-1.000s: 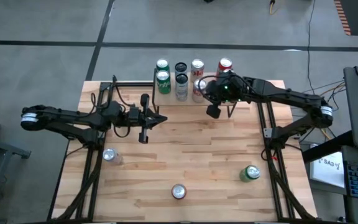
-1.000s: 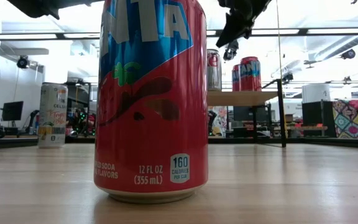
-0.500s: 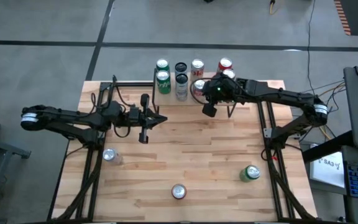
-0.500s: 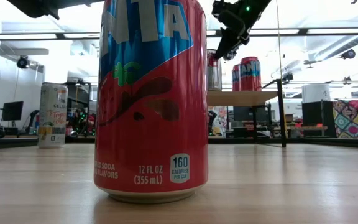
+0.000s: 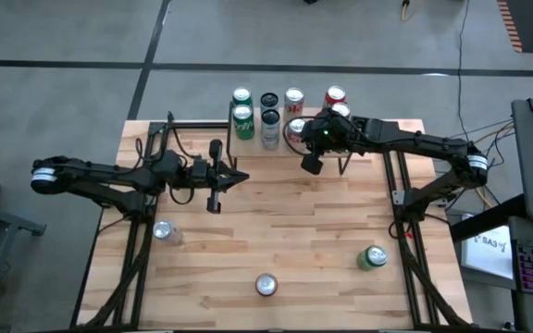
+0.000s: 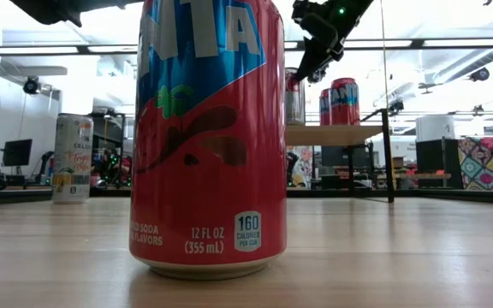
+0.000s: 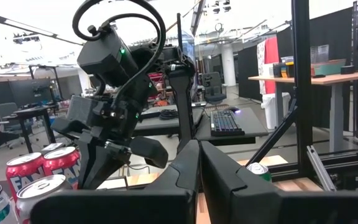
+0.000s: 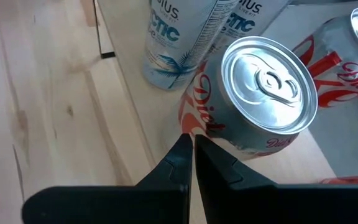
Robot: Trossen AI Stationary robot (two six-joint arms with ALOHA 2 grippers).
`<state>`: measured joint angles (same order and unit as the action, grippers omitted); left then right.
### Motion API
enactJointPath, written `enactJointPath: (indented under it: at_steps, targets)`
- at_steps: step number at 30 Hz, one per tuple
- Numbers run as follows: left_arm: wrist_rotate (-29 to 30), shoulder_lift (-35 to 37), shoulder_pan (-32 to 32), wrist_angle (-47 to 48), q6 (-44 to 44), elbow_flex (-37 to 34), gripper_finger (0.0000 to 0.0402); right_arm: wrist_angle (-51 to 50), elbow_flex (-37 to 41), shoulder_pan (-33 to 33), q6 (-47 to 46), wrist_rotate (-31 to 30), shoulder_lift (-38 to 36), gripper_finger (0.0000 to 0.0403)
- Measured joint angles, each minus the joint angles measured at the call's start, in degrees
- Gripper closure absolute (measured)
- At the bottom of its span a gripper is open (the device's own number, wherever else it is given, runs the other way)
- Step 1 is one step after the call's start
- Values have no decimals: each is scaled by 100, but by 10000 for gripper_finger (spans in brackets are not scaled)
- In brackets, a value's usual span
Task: Place canned beverage on shelf
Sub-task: Put the bottom white red soda can on the shelf aligned with the other white red soda can
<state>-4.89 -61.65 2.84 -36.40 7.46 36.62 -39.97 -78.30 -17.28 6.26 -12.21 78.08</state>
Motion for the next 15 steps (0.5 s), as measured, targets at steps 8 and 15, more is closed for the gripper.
enactJointPath:
  at_steps: [8,15]
  targets:
    - [-2,0,1,-2,1,0,402,0,0,0,51,-286,0,394]
    - [-2,0,1,0,2,0,402,1,0,0,48,-291,0,394]
